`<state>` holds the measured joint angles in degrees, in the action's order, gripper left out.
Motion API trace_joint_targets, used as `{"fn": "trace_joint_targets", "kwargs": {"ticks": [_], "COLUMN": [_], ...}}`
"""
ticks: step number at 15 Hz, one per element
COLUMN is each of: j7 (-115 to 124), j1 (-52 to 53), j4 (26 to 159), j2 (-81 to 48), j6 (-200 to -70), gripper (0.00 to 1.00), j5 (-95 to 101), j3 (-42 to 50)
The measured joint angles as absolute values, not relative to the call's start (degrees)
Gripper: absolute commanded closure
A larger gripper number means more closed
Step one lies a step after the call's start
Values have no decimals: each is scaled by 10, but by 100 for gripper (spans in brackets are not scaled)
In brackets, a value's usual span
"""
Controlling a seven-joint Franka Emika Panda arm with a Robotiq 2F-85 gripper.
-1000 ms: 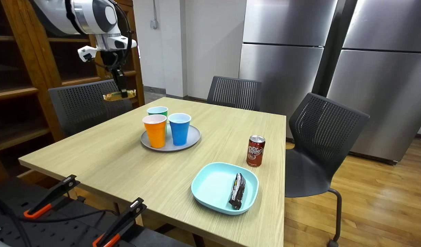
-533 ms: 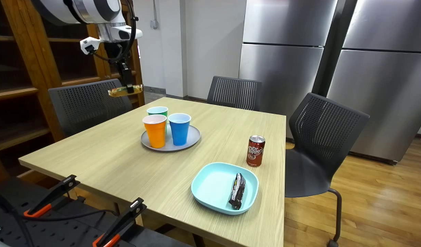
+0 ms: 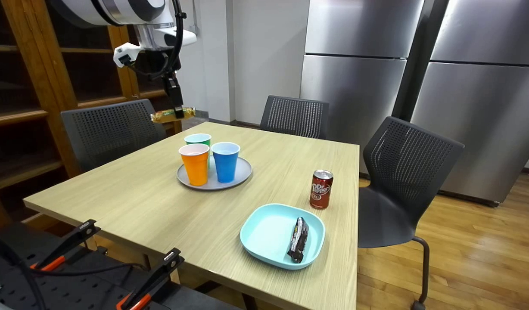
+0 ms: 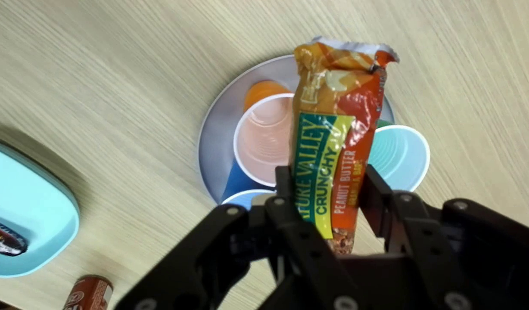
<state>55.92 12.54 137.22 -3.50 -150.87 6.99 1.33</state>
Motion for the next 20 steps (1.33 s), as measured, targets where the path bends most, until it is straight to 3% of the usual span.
{"fn": "trace_joint_targets", "kwargs": {"ticks": [20], "j7": [370], "j1": [-62], "j4": [1430], "j2": [-3], "j6": [-1537], "gripper": [84], "j5": [55], "j3": [88]}}
